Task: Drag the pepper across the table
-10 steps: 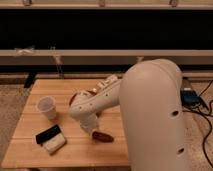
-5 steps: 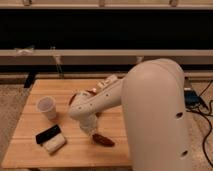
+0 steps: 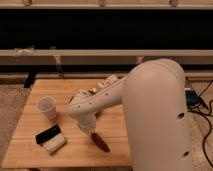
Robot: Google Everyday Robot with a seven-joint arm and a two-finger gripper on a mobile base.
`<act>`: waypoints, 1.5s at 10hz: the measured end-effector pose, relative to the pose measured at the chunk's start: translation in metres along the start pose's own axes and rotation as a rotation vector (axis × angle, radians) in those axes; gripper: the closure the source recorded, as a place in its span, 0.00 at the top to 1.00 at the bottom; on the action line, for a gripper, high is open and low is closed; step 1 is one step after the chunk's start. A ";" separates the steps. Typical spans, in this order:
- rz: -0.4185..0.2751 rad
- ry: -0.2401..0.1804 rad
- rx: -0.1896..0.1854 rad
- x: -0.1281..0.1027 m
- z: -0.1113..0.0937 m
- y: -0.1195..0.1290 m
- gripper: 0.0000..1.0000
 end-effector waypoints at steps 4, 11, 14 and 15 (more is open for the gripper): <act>-0.075 -0.034 0.003 -0.032 -0.011 0.021 0.00; -0.191 -0.108 0.025 -0.099 -0.030 0.046 0.04; -0.203 -0.158 0.024 -0.124 -0.042 0.051 0.35; -0.208 -0.169 0.025 -0.129 -0.045 0.052 0.43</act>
